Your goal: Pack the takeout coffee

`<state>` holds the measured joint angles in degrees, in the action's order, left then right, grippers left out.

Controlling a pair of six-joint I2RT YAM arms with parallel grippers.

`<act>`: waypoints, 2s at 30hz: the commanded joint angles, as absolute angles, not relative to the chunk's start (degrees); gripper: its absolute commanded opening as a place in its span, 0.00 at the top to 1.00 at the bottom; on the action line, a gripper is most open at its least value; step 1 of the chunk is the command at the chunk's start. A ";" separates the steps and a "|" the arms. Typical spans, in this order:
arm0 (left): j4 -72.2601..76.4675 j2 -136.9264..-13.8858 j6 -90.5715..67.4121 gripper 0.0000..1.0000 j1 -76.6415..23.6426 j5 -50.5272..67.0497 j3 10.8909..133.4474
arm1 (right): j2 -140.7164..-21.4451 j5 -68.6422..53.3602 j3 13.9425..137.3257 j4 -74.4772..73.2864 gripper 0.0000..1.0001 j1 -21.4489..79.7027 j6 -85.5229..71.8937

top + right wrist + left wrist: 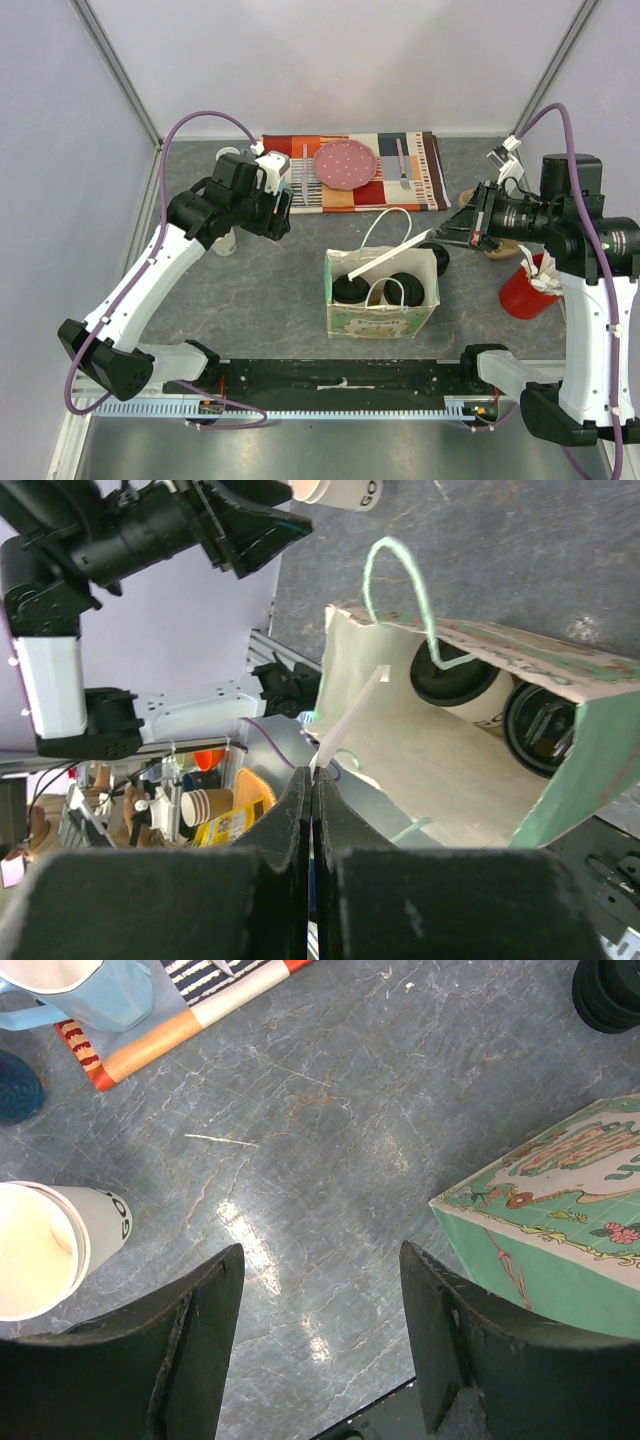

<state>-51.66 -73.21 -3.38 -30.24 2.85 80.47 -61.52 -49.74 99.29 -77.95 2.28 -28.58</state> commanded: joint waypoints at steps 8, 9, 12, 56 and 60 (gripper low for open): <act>-50.45 -71.10 -2.46 0.30 -29.97 3.08 79.45 | -62.66 -43.95 96.06 -83.85 0.55 2.90 -26.37; -50.36 -71.02 -2.46 0.30 -29.97 3.08 79.45 | -63.01 -43.77 96.67 -83.76 0.31 2.81 -26.45; -50.36 -71.10 -2.37 0.30 -29.97 3.08 79.37 | -65.30 -42.98 100.62 -83.76 0.02 2.81 -26.63; -44.38 -66.01 2.20 0.31 -29.97 0.09 67.85 | -69.25 26.65 80.07 -79.47 0.28 2.90 8.52; -44.65 -66.01 1.85 0.31 -29.97 0.53 68.11 | -72.33 29.62 77.53 -77.70 0.41 2.90 7.91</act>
